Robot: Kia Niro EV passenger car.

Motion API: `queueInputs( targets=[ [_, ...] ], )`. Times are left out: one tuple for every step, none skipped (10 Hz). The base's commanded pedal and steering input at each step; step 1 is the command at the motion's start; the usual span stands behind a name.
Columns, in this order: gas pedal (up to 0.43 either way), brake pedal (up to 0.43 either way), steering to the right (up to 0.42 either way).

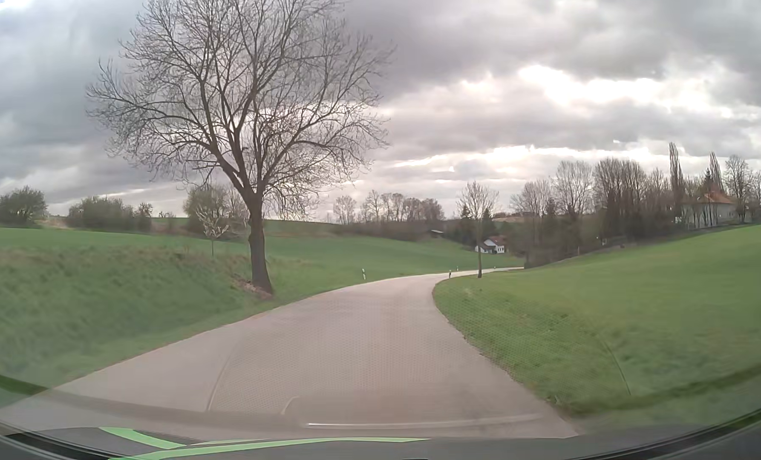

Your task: Follow the waypoints while adhering to traffic rules and regulations

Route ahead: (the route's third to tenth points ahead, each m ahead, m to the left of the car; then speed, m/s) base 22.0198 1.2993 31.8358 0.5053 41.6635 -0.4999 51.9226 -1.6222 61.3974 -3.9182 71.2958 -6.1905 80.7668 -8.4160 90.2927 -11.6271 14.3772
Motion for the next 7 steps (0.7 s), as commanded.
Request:
queueInputs(
  targets=[
    [0.0, 0.055, 0.012],
    [0.0, 0.055, 0.012],
    [0.0, 0.055, 0.013],
    [0.0, 0.055, 0.014],
    [0.0, 0.049, 0.016],
    [0.0, 0.049, 0.016],
    [0.0, 0.049, 0.016]
  ],
)
